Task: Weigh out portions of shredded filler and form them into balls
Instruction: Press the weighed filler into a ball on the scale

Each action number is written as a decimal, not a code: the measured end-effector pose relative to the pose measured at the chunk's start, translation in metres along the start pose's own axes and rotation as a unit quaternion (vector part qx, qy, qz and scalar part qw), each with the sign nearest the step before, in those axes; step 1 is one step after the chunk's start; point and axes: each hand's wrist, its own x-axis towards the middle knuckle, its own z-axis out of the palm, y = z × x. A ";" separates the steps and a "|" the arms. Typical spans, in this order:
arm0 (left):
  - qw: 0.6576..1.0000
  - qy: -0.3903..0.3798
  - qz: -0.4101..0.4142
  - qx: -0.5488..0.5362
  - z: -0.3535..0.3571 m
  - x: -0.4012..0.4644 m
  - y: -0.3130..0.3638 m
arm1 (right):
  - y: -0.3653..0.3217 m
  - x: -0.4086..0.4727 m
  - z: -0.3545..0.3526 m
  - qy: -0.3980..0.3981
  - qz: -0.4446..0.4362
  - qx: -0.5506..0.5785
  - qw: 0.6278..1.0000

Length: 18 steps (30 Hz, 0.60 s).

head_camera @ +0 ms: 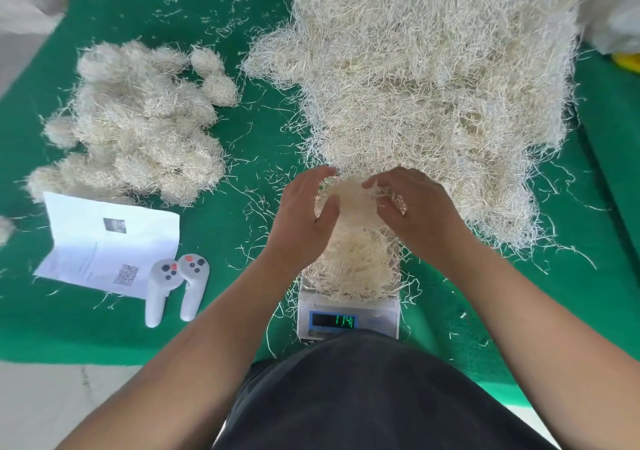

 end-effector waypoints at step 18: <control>0.993 -0.073 -0.066 0.072 0.029 -0.012 -0.025 | 0.027 -0.022 0.012 -0.187 0.085 0.005 0.979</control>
